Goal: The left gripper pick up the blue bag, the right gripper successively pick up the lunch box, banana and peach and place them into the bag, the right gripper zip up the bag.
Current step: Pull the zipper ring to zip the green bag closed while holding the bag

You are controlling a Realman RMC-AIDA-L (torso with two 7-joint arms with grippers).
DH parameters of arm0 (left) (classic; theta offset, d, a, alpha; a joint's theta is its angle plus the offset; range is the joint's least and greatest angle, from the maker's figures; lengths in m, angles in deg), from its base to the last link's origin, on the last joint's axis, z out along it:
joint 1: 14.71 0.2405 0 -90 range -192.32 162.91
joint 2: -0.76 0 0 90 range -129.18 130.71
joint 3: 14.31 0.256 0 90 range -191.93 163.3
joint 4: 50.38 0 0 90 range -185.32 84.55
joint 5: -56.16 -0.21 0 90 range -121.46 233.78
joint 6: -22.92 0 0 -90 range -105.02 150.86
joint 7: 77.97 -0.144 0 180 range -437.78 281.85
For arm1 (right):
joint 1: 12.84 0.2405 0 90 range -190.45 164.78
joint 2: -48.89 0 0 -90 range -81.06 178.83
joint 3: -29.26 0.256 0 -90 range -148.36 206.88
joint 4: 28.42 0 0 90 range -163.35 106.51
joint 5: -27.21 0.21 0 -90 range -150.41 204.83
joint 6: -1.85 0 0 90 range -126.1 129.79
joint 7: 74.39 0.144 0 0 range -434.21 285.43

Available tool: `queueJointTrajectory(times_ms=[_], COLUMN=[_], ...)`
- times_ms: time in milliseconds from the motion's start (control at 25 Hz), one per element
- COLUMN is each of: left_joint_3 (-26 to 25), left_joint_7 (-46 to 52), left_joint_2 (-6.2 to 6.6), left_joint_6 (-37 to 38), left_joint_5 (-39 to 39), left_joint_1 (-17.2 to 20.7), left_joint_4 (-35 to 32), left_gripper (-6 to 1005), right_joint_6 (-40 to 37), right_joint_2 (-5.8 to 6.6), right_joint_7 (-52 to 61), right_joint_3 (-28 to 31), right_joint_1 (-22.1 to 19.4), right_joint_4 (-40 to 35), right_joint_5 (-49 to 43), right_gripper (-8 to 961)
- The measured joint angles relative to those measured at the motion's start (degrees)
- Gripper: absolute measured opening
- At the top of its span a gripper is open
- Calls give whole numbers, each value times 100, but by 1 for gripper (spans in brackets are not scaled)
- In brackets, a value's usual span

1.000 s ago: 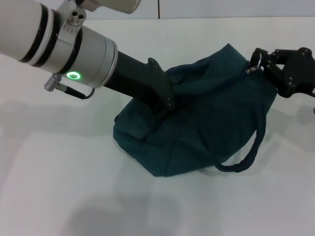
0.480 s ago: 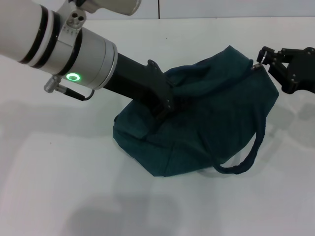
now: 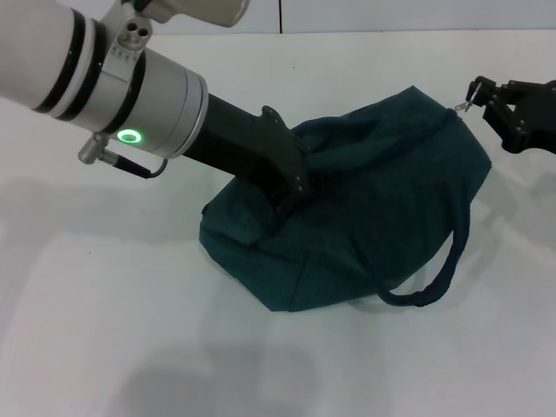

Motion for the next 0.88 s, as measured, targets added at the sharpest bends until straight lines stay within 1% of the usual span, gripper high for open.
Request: queueJointTrajectory(times_ms=[400, 720, 880], left_joint_3=[-56, -277, -361], left_joint_7=[0, 40, 50], left_joint_2=[-1, -16, -18], left_joint_6=[-29, -145, -214], left_joint_5=[26, 45, 56], left_joint_1=[0, 0, -20], left_joint_4=[-8, 109, 263], left_gripper=[113, 123, 128], right_joint_6=[494, 493, 588], right_joint_2=[-5, -4, 31], right_joint_7=[0, 152, 419], right_joint_3=[-5, -25, -12], right_joint_1=[144, 289, 326], right_joint_4=[117, 198, 164], right_joint_5=[3, 4, 2], right_gripper=[32, 129, 178])
